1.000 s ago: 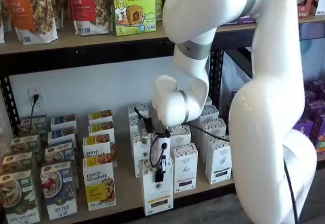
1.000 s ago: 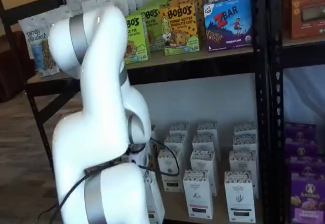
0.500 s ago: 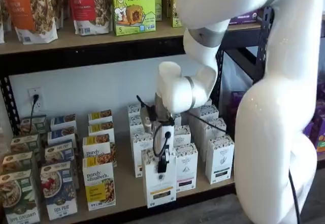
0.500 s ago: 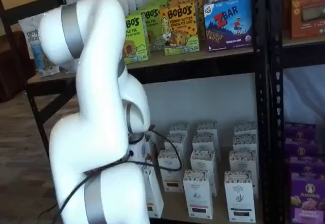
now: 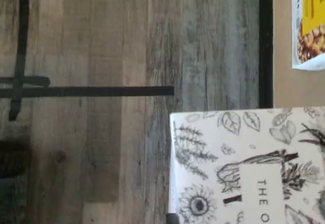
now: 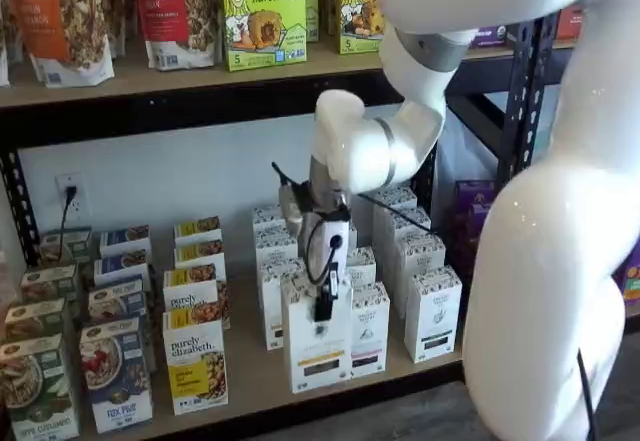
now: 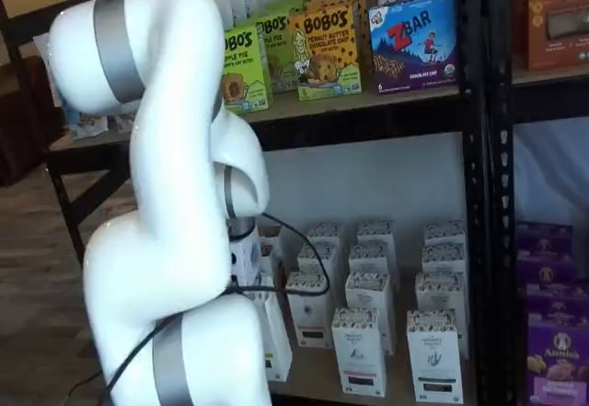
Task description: Pick up the white box with a yellow strip in the middle, on the bottom shelf, the fourth box from the left
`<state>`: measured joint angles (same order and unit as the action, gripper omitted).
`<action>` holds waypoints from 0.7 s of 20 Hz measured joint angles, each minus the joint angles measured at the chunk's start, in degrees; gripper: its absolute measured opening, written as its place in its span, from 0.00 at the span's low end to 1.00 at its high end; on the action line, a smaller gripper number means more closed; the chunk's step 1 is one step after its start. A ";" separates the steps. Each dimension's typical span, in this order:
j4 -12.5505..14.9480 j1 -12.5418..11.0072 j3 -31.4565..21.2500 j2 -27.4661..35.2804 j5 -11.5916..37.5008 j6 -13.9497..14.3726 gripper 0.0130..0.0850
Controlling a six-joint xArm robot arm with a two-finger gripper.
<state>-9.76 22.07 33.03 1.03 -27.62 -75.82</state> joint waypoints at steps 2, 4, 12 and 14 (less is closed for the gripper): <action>0.21 -0.01 -0.44 -2.24 -1.69 0.35 0.50; 1.15 -0.08 -0.84 -4.59 -3.54 1.27 0.50; 2.81 -1.04 -1.34 -12.75 -12.31 2.34 0.50; 2.78 -1.31 -1.59 -14.34 -13.56 2.18 0.50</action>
<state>-6.98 20.76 31.44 -13.31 -41.18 -73.64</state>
